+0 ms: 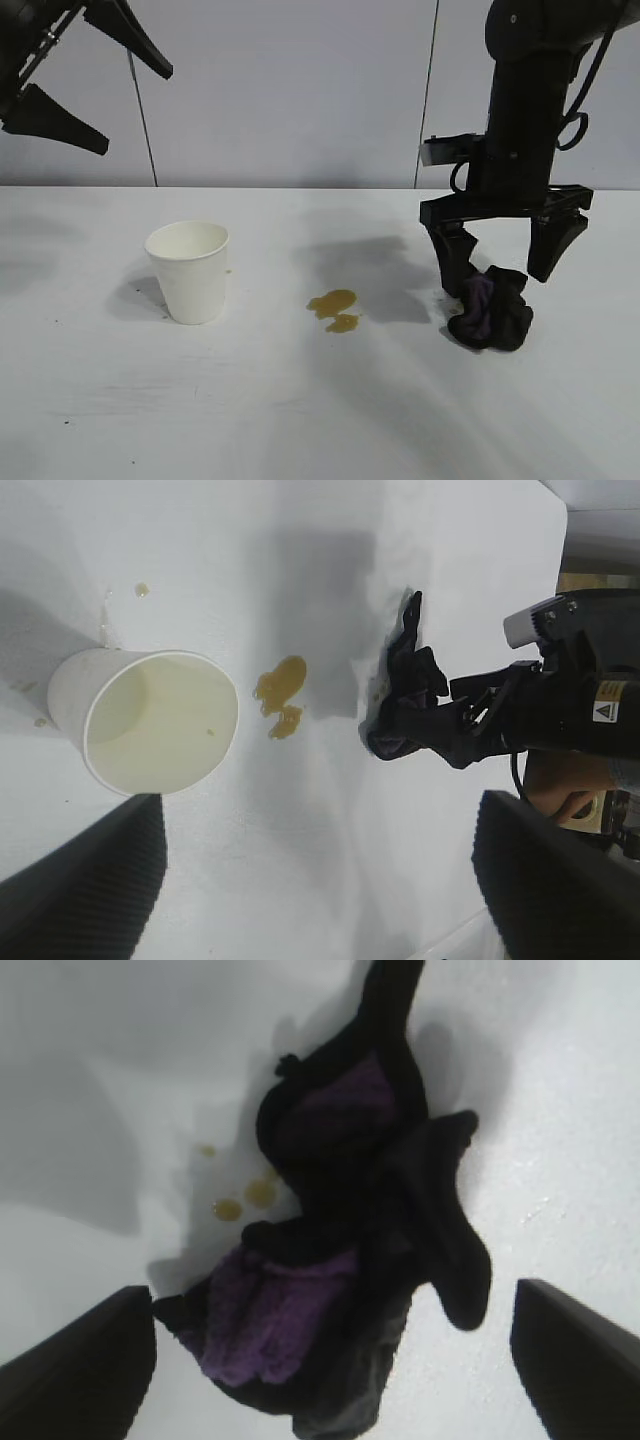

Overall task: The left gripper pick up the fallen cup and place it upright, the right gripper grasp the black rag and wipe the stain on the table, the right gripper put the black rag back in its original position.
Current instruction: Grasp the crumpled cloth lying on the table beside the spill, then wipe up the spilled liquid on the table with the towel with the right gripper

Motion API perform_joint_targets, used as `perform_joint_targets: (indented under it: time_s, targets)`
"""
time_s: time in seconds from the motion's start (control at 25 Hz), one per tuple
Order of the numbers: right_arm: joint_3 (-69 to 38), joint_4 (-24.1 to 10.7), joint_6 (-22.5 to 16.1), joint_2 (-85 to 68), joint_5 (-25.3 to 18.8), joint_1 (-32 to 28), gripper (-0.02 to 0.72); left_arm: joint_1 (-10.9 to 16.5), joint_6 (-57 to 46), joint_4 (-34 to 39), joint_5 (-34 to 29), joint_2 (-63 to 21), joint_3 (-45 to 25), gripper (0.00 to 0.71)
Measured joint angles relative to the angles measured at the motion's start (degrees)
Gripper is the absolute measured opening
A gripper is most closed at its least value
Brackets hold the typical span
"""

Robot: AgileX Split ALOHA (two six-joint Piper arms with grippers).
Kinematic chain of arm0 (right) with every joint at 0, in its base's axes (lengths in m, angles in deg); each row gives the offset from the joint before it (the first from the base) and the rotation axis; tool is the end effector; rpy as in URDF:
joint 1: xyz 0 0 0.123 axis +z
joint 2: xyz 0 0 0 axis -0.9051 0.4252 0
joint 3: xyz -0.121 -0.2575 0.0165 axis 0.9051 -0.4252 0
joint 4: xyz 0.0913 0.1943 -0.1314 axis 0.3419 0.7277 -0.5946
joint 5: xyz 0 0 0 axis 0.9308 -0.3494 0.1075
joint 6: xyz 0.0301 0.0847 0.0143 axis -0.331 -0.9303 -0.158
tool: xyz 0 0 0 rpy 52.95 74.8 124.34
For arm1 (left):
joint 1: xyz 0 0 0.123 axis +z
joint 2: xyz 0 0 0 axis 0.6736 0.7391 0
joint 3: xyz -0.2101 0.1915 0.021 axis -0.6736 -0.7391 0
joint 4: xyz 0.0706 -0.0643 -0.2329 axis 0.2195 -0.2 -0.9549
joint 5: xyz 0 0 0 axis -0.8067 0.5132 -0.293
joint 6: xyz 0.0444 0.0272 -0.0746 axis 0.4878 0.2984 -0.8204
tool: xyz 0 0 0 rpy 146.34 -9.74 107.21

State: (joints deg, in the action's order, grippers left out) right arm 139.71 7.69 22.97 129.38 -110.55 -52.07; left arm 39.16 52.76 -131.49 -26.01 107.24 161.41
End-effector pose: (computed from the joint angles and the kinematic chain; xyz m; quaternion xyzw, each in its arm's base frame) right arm 0.4161 0.0943 0.1507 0.1500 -0.9887 0.0005 0.0072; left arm 0.3726 -0.0819 0.2678 -0.0669 0.9131 -0.3848 0.1170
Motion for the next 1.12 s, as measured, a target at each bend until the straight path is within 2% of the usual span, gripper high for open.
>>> perform_joint_targets:
  time_s: [0.2,0.32,0.4,0.6,0.68,0.8,1.0,1.12]
  targets:
    - [0.0,0.9,0.0,2.0,-0.3,0.0,0.655,0.0,0.0,0.0,0.0,0.0,0.0,0.603]
    - [0.0,1.0,0.0,2.6,-0.3,0.0,0.596,0.0,0.0,0.0,0.0,0.0,0.0,0.603]
    - [0.0,1.0,0.0,2.6,-0.3,0.0,0.515,0.0,0.0,0.0,0.0,0.0,0.0,0.603]
    - [0.0,1.2,0.0,2.6,-0.3,0.0,0.182,0.0,0.0,0.0,0.0,0.0,0.0,0.603]
    - [0.0,1.4,0.0,2.6,-0.5,0.0,0.123,0.0,0.0,0.0,0.0,0.0,0.0,0.603]
    - [0.0,3.9,0.9,2.6,-0.5,0.0,0.124,0.0,0.0,0.0,0.0,0.0,0.0,0.603]
    - [0.0,11.6,4.7,2.6,0.6,0.8,0.124,0.0,0.0,0.0,0.0,0.0,0.0,0.603]
    - [0.0,13.2,6.3,2.6,2.8,3.3,0.124,0.0,0.0,0.0,0.0,0.0,0.0,0.603]
